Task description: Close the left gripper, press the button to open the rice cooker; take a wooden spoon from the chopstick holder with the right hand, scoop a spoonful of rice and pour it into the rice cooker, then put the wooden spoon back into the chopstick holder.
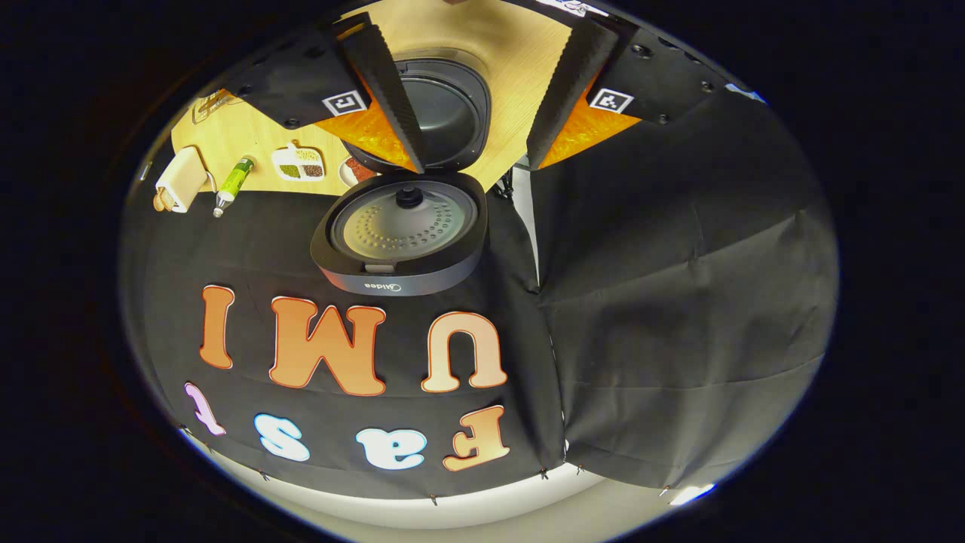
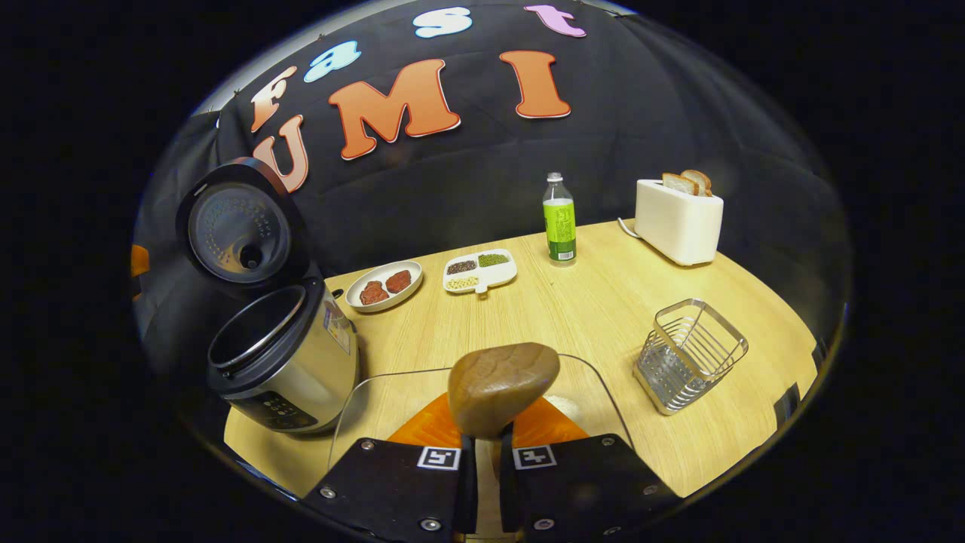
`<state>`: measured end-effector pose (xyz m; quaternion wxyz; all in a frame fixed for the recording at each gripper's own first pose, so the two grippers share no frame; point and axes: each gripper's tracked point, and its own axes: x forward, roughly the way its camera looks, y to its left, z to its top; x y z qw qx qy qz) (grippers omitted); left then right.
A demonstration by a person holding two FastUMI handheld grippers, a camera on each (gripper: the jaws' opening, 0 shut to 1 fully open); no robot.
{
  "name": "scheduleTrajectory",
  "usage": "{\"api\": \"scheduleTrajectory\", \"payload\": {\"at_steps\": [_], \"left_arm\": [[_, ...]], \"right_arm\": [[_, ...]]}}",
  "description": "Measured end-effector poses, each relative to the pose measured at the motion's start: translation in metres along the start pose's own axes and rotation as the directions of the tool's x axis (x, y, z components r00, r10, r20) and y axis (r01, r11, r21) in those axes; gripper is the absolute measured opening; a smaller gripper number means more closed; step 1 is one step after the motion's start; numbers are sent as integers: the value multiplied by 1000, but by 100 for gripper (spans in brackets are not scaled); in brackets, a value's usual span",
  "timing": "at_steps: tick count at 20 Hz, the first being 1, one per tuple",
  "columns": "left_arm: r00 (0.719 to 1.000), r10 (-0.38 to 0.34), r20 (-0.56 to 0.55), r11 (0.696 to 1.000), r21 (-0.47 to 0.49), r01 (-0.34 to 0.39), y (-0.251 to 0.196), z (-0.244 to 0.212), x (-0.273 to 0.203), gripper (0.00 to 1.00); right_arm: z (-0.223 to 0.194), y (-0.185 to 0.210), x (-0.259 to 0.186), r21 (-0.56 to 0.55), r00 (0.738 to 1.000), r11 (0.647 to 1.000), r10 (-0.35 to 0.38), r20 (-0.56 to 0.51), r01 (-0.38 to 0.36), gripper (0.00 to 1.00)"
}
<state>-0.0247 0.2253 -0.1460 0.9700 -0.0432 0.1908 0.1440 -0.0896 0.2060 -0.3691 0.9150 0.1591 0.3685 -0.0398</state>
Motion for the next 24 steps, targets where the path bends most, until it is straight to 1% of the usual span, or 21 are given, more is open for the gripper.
{"api": "scheduleTrajectory", "payload": {"at_steps": [1,2,3,6,9,10,11,14,17,18,20,21,22,24], "left_arm": [[1000,0,-2,1000,2,0,1,0,0,88],[1000,-1,-4,1000,2,1,2,-1,1,92],[1000,-1,-7,1000,3,1,2,-2,1,88],[1000,-3,-17,1000,10,3,3,-4,3,88],[1000,-2,-30,1000,18,2,4,-7,5,88],[999,-3,-32,1000,21,3,5,-8,5,92],[1000,-5,-31,1000,25,6,4,-7,5,88],[999,-13,-38,1000,25,14,-1,-7,8,88],[999,-16,-42,1000,26,17,-4,-4,10,88],[999,-16,-43,999,31,17,-6,-4,9,92],[999,-17,-43,999,46,19,-9,-1,8,92],[999,-18,-38,998,55,20,-11,2,7,92],[999,-20,-31,998,63,22,-14,6,6,88],[999,-27,-17,997,67,28,-21,6,4,88]], "right_arm": [[-3,6,0,32,1000,999,18,-15,-18,11],[-3,10,-1,55,999,998,33,-23,-32,11],[-7,13,-1,74,998,996,46,-39,-43,11],[-7,17,0,138,996,989,70,-61,-61,11],[-10,21,1,239,990,967,106,-92,-81,11],[-10,24,1,265,988,960,125,-96,-95,11],[-11,27,-1,283,985,953,140,-101,-106,11],[-11,31,-1,302,980,945,168,-107,-129,11],[-12,35,-2,380,967,911,223,-124,-161,11],[-12,37,-2,395,962,901,243,-123,-177,11],[-13,39,-1,435,950,877,286,-126,-206,11],[-13,39,1,466,943,858,308,-127,-218,11],[-14,35,4,496,939,841,319,-131,-216,11],[-14,26,6,559,928,799,349,-129,-223,11]]}}
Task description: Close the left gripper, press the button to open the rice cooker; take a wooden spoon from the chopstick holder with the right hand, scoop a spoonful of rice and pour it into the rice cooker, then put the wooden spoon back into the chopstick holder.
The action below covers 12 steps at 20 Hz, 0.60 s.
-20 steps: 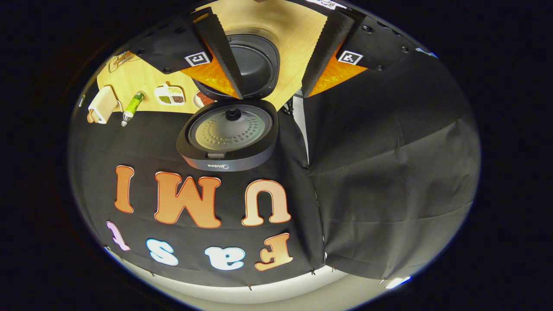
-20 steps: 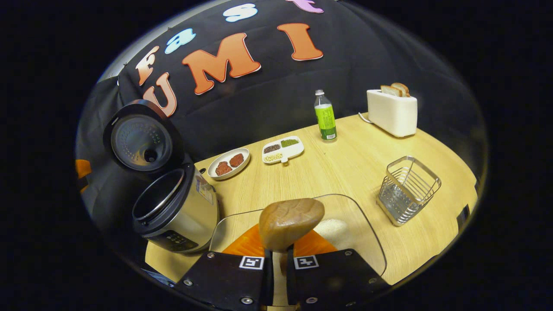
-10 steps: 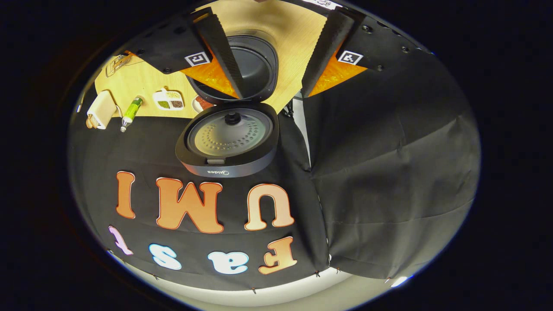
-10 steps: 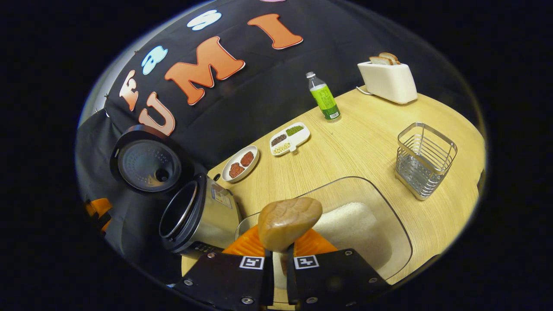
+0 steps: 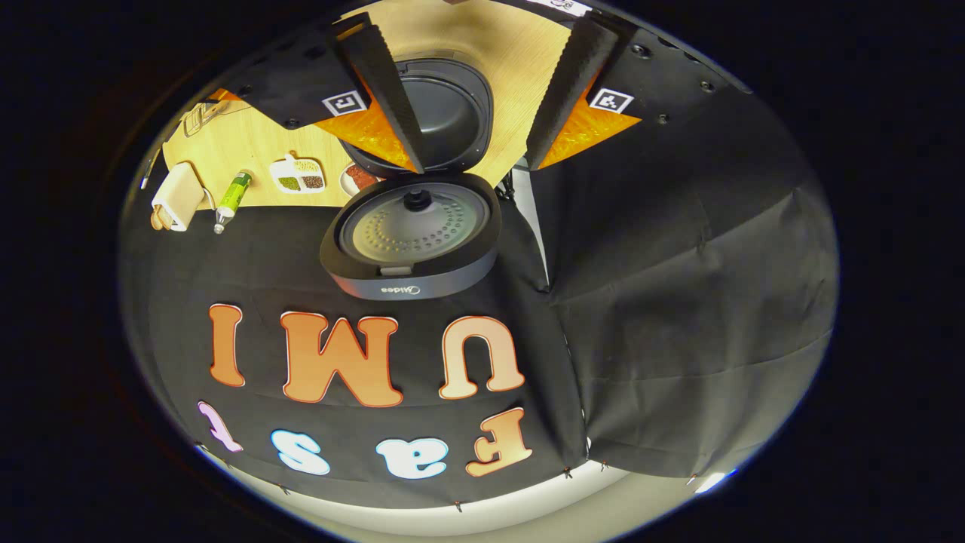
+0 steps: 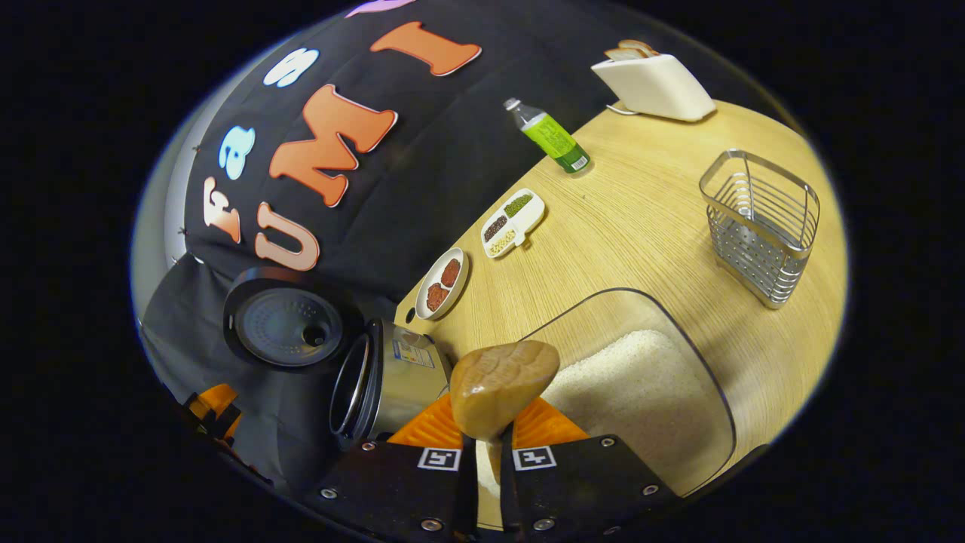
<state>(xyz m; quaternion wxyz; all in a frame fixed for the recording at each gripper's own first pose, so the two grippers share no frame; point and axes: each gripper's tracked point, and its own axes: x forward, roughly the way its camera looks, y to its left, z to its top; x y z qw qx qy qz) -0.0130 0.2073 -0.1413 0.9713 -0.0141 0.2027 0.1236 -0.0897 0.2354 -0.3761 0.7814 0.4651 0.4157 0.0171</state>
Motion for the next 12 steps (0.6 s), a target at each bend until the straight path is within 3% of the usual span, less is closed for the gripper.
{"api": "scheduleTrajectory", "payload": {"at_steps": [6,7,8,9,10,11,12], "left_arm": [[999,2,36,1000,15,-2,-20,18,-6,92],[998,11,55,1000,24,-12,-19,25,-5,96],[997,17,72,999,31,-19,-19,32,-6,88],[996,21,86,999,33,-24,-19,37,-7,94],[995,23,95,999,26,-26,-22,42,-8,94],[994,25,102,1000,17,-26,-25,45,-9,88],[994,24,107,1000,6,-25,-29,46,-10,94]], "right_arm": [[23,-14,-14,152,995,983,103,-12,-100,11],[31,-16,-21,176,993,977,120,0,-118,11],[39,-18,-27,200,991,971,135,11,-135,11],[47,-20,-33,222,989,963,149,23,-150,11],[55,-20,-37,243,986,956,163,32,-166,11],[61,-18,-43,258,983,949,177,39,-181,11],[69,-15,-46,276,980,940,194,46,-199,11]]}}
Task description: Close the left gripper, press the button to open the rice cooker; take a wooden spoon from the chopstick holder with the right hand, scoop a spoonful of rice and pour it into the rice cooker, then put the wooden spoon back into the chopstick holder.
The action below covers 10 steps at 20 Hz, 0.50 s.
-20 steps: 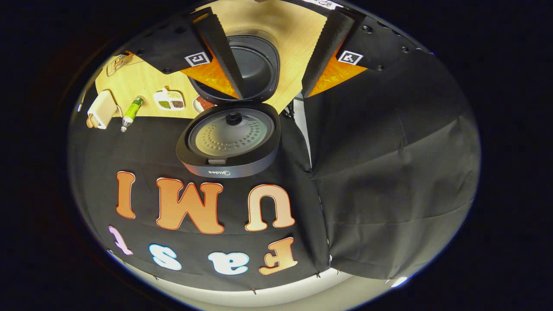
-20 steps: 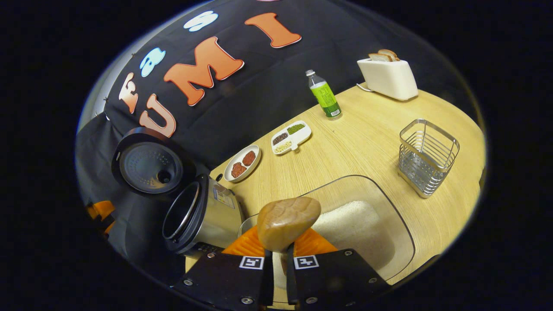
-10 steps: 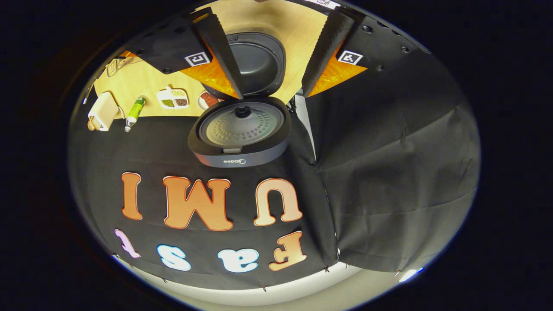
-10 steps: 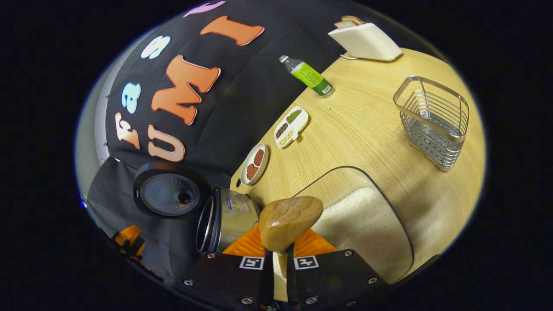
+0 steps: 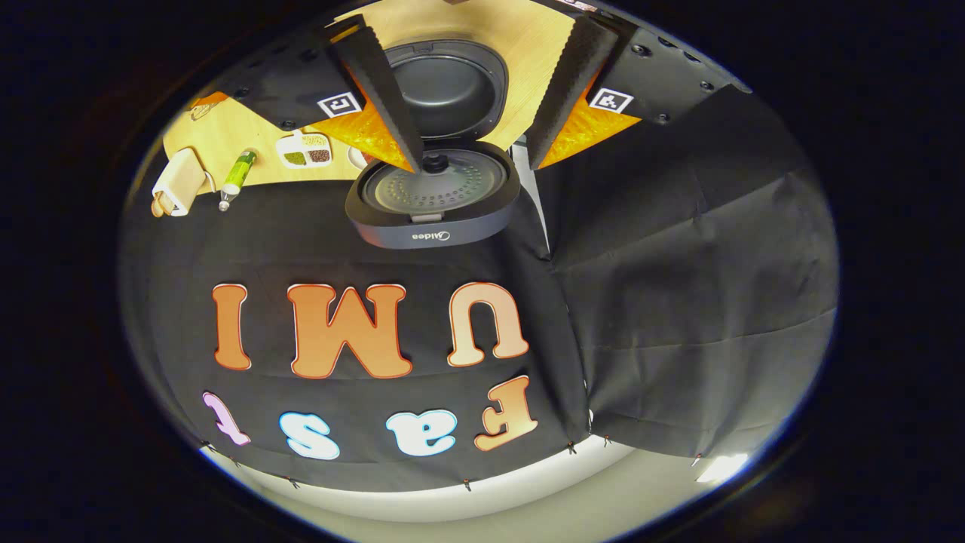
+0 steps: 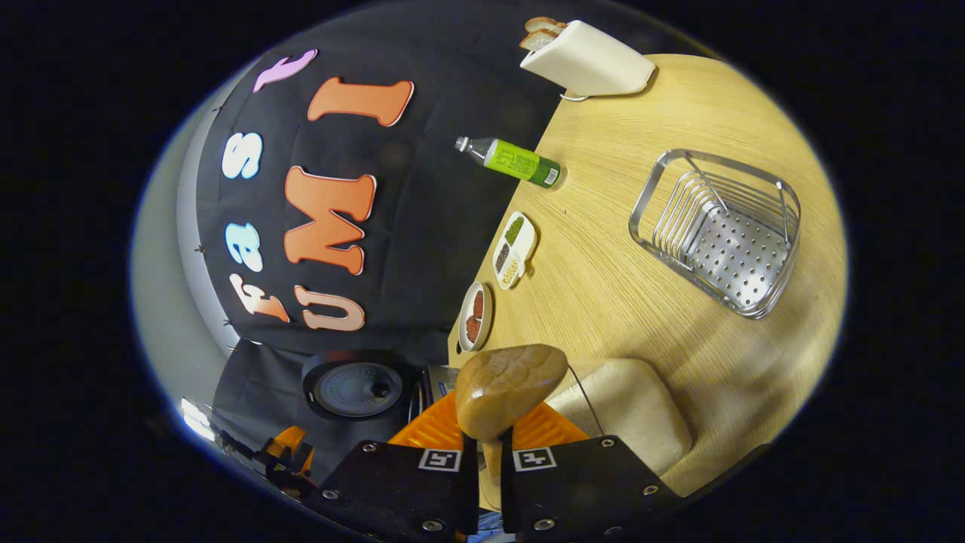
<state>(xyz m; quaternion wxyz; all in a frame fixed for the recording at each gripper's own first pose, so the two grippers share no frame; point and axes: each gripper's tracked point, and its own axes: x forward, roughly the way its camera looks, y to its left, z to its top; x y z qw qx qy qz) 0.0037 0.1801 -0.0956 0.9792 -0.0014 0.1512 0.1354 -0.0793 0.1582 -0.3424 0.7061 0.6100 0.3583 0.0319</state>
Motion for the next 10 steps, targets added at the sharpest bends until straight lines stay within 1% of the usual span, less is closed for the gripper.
{"api": "scheduleTrajectory", "payload": {"at_steps": [1,3,5,7,8,9,10], "left_arm": [[1000,-3,4,1000,-9,3,-5,0,-1,94],[1000,-7,14,1000,-19,7,-11,3,-5,100],[1000,-1,26,1000,-27,2,-13,4,-8,88],[999,16,37,999,-41,-15,-9,7,-12,88],[999,27,40,998,-50,-24,-6,7,-13,100],[998,39,42,997,-61,-36,-2,7,-15,100],[998,51,46,996,-73,-48,4,7,-18,94]], "right_arm": [[5,6,-2,19,1000,1000,16,2,-16,11],[18,19,-6,101,998,993,62,4,-62,11],[28,37,-5,188,993,975,118,6,-118,11],[32,51,-1,266,988,952,157,-1,-151,11],[34,59,1,296,985,941,171,-5,-162,11],[34,66,3,320,983,932,184,-12,-171,11],[33,74,5,337,981,925,193,-21,-175,11]]}}
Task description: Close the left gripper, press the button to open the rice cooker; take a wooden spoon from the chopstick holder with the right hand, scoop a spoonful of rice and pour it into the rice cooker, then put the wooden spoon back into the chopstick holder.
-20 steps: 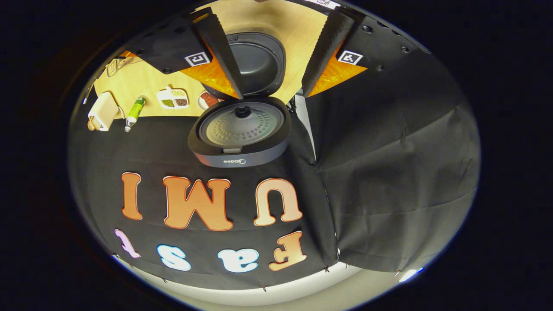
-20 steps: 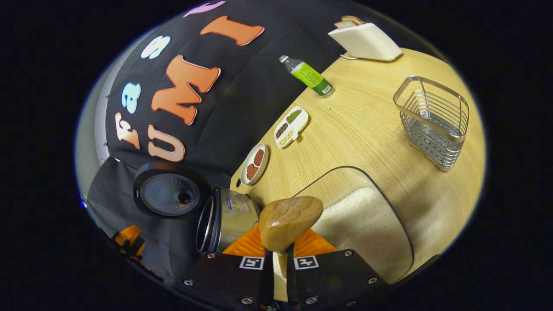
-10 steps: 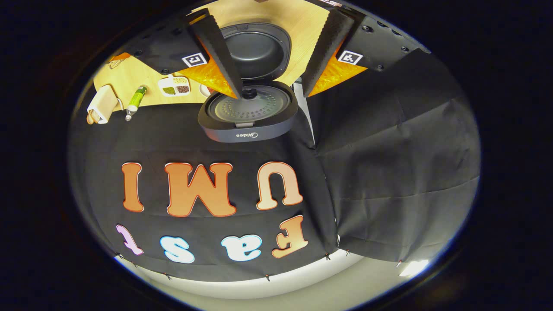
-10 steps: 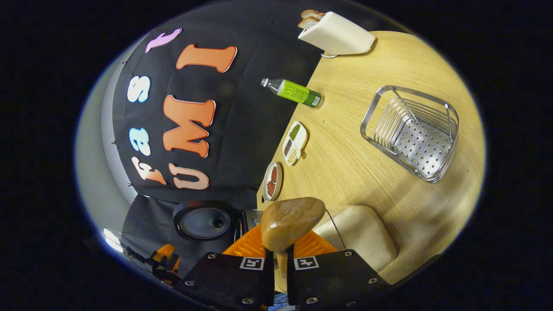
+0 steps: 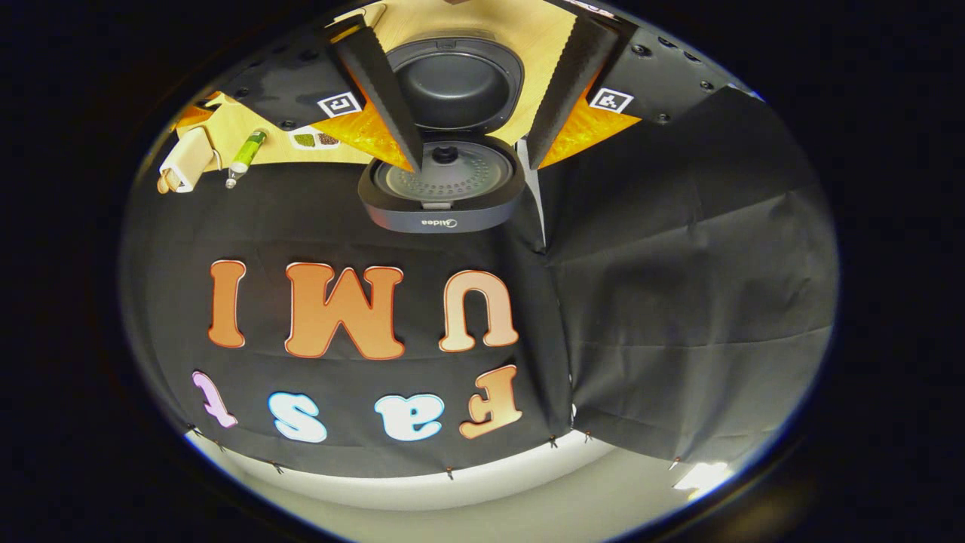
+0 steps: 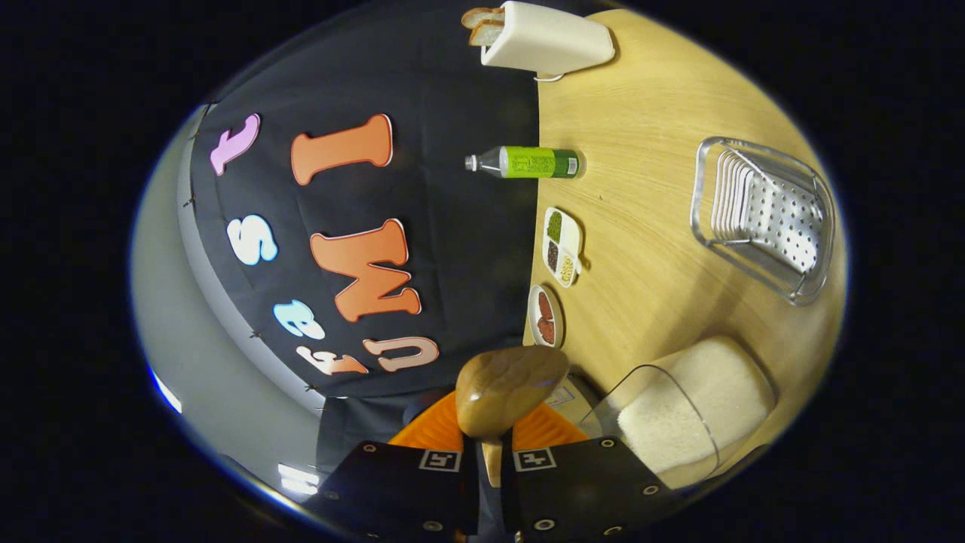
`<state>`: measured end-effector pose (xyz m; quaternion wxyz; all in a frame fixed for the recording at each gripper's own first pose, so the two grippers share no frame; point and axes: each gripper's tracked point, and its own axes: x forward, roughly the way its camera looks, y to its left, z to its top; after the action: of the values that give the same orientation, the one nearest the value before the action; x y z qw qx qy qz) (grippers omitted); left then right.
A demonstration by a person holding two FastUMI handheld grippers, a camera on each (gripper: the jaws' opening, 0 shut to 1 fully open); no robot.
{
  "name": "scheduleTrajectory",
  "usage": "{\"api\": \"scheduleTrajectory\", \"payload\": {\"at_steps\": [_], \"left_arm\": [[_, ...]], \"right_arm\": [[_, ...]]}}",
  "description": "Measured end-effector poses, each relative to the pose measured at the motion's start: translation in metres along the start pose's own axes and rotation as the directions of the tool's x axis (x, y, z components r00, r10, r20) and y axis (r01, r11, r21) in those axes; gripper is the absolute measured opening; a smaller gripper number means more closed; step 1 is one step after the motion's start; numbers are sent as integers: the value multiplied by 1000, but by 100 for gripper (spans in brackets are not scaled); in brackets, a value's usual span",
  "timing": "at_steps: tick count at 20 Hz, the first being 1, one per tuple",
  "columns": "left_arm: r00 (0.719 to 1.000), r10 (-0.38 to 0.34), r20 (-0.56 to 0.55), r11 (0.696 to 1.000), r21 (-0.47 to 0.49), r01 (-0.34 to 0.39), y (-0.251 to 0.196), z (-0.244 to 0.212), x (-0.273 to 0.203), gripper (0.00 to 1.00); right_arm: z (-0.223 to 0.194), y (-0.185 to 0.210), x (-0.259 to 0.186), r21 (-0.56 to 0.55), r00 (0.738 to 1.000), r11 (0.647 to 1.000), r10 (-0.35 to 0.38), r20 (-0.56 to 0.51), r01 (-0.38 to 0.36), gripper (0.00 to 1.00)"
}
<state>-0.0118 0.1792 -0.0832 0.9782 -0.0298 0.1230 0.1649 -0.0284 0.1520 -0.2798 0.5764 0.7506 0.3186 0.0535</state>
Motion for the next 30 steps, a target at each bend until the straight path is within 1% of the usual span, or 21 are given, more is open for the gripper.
{"api": "scheduleTrajectory", "payload": {"at_steps": [1,5,9,10,13,16,20,23,26,30], "left_arm": [[1000,14,5,1000,-8,-14,6,0,-2,88],[998,64,27,998,2,-64,32,4,-11,88],[990,111,86,991,61,-117,63,21,-26,92],[987,123,99,989,73,-130,70,24,-29,99],[980,156,121,981,94,-167,92,30,-39,100],[975,190,118,975,91,-201,115,29,-44,100],[966,227,127,964,110,-241,146,35,-57,95],[957,255,135,955,120,-272,163,38,-65,92],[951,282,125,949,106,-295,177,38,-69,92],[943,318,101,940,91,-327,195,31,-71,92]], "right_arm": [[-4,6,6,17,1000,1000,7,-15,-7,11],[-25,40,35,46,996,998,38,-75,-35,11],[-51,67,69,66,989,997,55,-139,-46,11],[-58,72,79,70,986,996,58,-156,-48,11],[-83,85,108,77,977,996,62,-204,-48,11],[-103,88,136,38,971,999,35,-238,-26,11],[-128,92,165,-19,962,1000,11,-271,-16,11],[-142,87,183,-69,959,998,-21,-284,2,11],[-150,72,196,-208,959,978,-80,-271,23,11],[-156,69,214,-334,964,942,-119,-238,34,11]]}}
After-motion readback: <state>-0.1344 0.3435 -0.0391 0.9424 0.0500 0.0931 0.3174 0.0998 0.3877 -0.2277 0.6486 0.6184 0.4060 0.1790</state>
